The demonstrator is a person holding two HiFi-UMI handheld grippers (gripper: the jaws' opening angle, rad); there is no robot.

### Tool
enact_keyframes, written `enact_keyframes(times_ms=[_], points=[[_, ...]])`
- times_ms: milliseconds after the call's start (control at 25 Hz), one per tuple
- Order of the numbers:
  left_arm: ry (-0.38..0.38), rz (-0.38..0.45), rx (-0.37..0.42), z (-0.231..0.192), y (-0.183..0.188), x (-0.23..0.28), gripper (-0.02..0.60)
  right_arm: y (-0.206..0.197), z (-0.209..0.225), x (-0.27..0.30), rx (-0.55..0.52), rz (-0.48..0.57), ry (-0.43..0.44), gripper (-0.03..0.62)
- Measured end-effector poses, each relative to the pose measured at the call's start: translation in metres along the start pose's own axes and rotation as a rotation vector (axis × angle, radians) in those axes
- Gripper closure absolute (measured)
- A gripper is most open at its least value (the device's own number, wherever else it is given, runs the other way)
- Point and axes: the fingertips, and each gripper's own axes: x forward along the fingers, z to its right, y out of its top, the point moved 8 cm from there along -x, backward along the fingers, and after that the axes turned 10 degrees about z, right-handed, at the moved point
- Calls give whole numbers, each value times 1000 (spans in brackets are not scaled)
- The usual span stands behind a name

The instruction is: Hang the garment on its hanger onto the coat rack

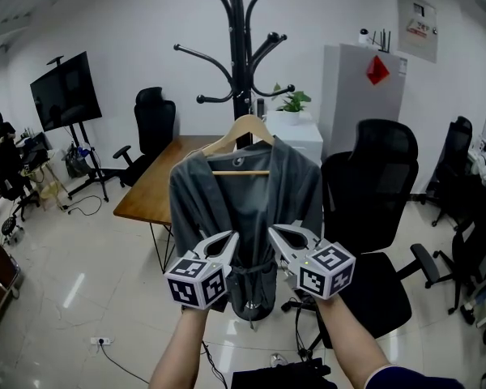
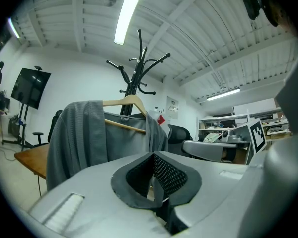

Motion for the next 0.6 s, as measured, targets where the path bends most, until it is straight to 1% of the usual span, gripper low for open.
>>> enact_keyframes(times_ms=[600], points=[[-3, 0, 1, 6, -2, 2, 580, 2, 2, -3, -4, -5, 12, 592]])
